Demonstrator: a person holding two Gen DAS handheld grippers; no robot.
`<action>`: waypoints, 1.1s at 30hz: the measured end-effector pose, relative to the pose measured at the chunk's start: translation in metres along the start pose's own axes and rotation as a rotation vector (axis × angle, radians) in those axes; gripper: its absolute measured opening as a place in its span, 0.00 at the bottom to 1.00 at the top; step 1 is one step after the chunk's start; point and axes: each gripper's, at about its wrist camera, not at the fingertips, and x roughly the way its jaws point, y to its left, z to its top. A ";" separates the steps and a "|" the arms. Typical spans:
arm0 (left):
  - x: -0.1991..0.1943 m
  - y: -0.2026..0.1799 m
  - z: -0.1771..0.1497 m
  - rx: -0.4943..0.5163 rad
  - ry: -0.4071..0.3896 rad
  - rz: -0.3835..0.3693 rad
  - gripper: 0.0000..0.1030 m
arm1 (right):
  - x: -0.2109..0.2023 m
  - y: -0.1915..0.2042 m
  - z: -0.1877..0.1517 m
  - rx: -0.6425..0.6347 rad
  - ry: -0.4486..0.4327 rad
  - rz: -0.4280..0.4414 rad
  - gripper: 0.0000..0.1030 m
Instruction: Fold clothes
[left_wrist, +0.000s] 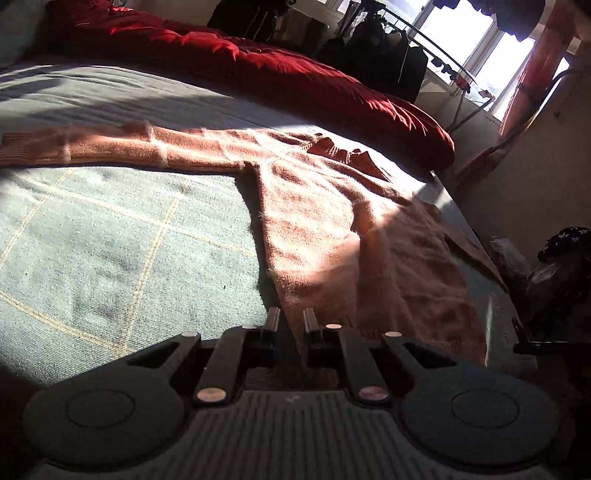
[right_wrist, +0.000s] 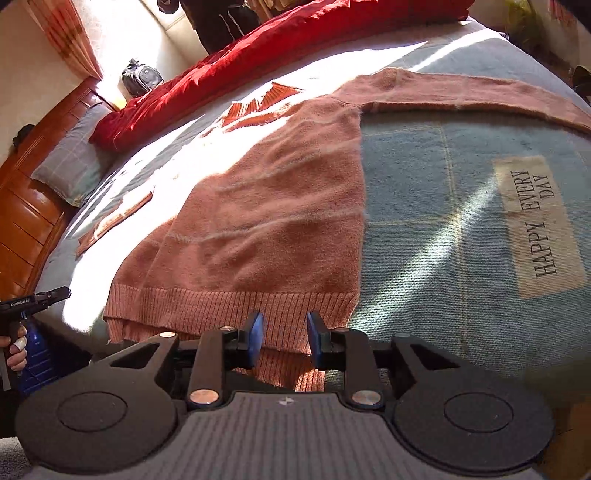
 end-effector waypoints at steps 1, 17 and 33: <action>0.003 -0.002 0.005 0.008 -0.006 0.001 0.17 | -0.001 0.002 0.003 -0.004 -0.013 0.003 0.33; 0.157 0.022 0.059 -0.108 0.003 0.020 0.34 | 0.053 0.027 0.037 0.056 -0.132 0.143 0.41; 0.174 0.027 0.096 -0.077 -0.103 0.107 0.06 | 0.076 0.004 0.043 0.135 -0.166 0.119 0.44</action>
